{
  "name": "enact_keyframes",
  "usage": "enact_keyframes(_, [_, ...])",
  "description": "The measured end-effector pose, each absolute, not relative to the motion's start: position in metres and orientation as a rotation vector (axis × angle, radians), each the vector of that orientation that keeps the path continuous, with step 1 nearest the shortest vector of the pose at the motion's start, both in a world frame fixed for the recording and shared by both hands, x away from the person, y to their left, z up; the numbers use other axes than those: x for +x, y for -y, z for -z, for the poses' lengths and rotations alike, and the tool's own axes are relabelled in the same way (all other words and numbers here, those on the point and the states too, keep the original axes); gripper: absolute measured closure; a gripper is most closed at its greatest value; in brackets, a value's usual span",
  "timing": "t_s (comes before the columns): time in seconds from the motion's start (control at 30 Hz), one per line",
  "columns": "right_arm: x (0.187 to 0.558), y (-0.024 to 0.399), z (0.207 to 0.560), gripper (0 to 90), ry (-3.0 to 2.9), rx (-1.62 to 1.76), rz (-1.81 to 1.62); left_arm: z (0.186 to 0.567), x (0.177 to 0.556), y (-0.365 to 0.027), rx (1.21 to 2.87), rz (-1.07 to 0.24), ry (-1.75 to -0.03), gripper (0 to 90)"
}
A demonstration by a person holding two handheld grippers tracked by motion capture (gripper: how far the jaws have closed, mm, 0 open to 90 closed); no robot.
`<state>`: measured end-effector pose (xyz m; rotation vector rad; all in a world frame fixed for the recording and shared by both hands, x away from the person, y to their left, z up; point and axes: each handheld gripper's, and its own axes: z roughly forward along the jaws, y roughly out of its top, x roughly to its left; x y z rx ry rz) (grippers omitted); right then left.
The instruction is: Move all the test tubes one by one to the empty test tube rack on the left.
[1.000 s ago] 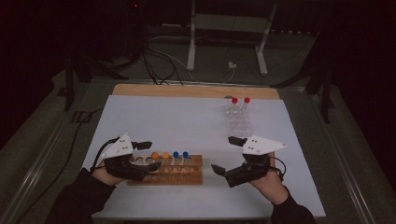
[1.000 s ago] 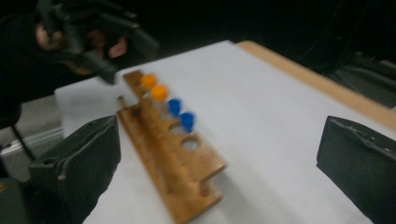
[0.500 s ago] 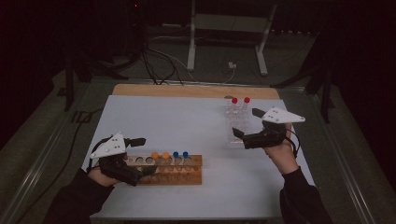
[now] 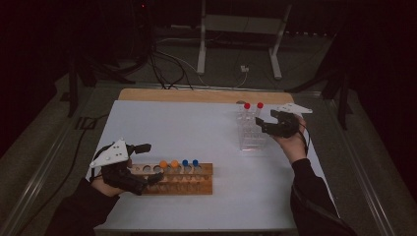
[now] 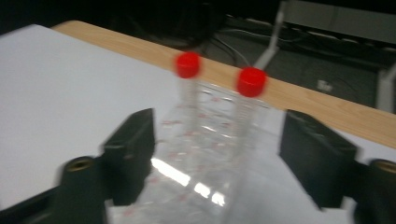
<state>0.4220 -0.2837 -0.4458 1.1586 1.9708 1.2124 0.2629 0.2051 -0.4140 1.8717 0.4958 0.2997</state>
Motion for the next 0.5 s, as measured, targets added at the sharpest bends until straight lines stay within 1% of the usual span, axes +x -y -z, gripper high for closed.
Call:
enact_keyframes(0.03, [0.427,0.285,0.449,33.7,-1.96,1.176,-1.206,0.414,0.263,-0.205,1.872,-0.298,-0.5,3.0])
enact_keyframes(0.1, [0.436,0.287,0.455,43.9,-1.976,1.178,-1.139,0.415,0.263,-0.205,1.879,-0.29,-0.499,3.0])
enact_keyframes(0.17, [0.442,0.286,0.459,45.4,-1.978,1.173,-1.108,0.414,0.262,-0.205,1.877,-0.285,-0.491,3.0])
enact_keyframes(0.23, [0.449,0.285,0.463,50.5,-1.977,1.185,-1.095,0.414,0.262,-0.204,1.877,-0.29,-0.491,3.0])
enact_keyframes(0.43, [0.463,0.278,0.467,57.8,-1.962,1.212,-1.105,0.414,0.262,-0.205,1.874,-0.296,-0.495,3.0])
enact_keyframes(0.5, [0.467,0.275,0.469,61.6,-1.968,1.222,-1.094,0.414,0.262,-0.205,1.875,-0.298,-0.494,2.9])
